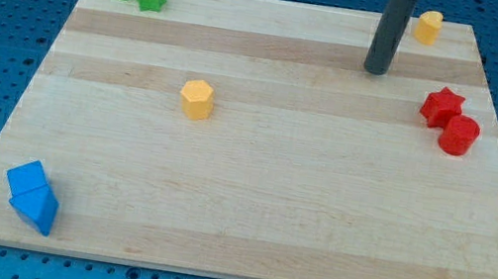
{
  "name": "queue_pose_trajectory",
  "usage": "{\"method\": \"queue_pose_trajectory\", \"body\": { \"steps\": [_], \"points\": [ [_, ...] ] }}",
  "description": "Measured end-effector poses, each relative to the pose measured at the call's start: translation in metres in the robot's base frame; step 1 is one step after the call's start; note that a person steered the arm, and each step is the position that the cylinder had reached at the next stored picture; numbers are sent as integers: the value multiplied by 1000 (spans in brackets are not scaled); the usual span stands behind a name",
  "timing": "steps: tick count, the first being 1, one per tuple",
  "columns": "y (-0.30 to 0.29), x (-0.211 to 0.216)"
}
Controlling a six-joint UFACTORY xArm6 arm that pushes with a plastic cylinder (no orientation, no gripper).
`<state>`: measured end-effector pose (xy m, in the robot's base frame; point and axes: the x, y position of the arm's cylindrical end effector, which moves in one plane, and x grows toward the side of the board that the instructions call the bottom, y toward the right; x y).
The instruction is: Slightly push the yellow hexagon upwards of the board
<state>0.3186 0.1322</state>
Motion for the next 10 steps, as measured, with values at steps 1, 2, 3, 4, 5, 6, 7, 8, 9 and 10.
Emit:
{"method": "queue_pose_trajectory", "body": {
  "steps": [1, 2, 3, 4, 5, 6, 7, 8, 9, 10],
  "points": [
    [-40, 3],
    [-68, 22],
    [-72, 73],
    [-95, 119],
    [-150, 154],
    [-197, 169],
    [-222, 156],
    [-236, 135],
    [-235, 118],
    [-235, 95]
  ]
}}
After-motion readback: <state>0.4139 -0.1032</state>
